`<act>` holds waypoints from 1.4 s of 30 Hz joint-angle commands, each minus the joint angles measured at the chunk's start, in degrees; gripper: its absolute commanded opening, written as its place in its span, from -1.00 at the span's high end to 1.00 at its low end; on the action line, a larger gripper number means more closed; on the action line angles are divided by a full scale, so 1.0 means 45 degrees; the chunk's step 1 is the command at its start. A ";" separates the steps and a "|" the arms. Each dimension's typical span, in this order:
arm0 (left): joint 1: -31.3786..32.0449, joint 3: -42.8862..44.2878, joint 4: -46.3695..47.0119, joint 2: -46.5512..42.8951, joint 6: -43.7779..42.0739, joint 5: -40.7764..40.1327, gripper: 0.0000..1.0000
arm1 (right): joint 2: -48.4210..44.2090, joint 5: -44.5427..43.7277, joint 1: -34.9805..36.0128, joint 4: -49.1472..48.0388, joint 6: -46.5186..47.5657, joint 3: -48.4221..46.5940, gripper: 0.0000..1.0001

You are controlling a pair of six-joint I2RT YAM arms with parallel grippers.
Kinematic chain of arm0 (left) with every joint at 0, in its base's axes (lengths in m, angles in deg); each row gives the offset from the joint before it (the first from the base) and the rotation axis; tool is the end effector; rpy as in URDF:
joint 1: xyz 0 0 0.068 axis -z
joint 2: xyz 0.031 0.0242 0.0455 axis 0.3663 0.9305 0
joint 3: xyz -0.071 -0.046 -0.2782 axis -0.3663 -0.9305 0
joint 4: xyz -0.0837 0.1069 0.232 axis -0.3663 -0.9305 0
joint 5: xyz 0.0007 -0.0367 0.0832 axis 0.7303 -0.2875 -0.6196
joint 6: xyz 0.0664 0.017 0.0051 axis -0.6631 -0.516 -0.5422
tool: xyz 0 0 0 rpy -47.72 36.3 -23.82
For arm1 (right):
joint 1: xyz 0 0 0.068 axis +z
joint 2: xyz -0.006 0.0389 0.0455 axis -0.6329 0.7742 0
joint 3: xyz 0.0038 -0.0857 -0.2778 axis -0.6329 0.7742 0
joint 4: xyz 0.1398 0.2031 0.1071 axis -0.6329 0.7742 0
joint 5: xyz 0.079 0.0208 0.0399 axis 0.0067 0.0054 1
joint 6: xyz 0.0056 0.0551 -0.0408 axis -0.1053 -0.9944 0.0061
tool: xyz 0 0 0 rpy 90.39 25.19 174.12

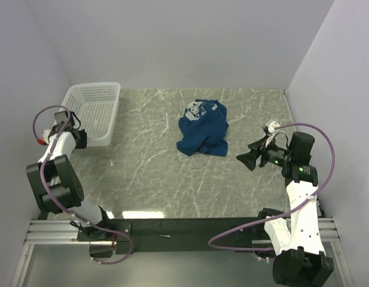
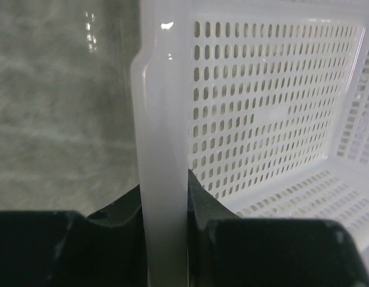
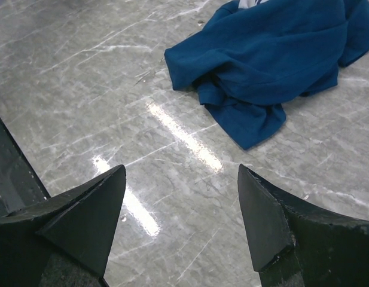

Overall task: Fold and stack the t-shirts
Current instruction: Flatten the tshirt out

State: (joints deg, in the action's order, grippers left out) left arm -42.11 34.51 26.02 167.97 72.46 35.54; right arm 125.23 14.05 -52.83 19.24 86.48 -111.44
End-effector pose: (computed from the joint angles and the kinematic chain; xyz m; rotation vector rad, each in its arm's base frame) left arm 0.3066 0.1264 0.2149 -1.9213 1.6372 -0.1453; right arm 0.1705 0.0078 0.3065 -0.6891 1.7911 0.6829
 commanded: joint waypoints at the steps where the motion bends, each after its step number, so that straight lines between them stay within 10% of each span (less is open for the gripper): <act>1: -0.0202 0.1822 0.1198 0.1005 -0.0437 0.0263 0.99 | 0.0080 0.0384 -0.0170 -0.0030 0.0146 -0.0292 -0.63; 4: -0.0261 0.2681 0.1198 0.1884 -0.0670 0.0945 0.61 | 0.0178 0.0442 -0.0228 0.0048 0.0223 -0.0292 -0.63; 10: -0.0436 0.2996 0.1647 0.1444 -0.2327 0.1883 -0.96 | 0.0295 0.0443 -0.0326 0.0341 0.0535 -0.0312 -0.63; 16: -0.0495 0.0794 0.2718 -0.2980 -0.6506 0.3832 -0.99 | 0.1209 0.0852 -0.0287 0.1336 0.1899 -0.0428 -0.63; 22: 0.0650 -0.3310 0.5085 -0.7733 -0.7838 0.9714 -0.99 | 0.3825 -0.2441 0.2242 0.0716 0.0427 -0.1501 -0.52; 31: 0.1848 -0.4504 0.1629 -1.0997 -1.0278 0.9717 -0.99 | 0.8572 -0.8531 0.7890 -0.1960 -0.6118 -0.5813 -0.50; 42: 0.2180 -0.5169 0.2213 -1.2976 -1.0241 0.9208 -0.99 | 1.2131 -1.2505 0.8990 -0.1982 -0.9112 -0.7227 -0.40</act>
State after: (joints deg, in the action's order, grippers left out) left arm -32.38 12.10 33.87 109.41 27.87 76.37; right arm 181.36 -35.02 -12.46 12.13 49.72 -143.92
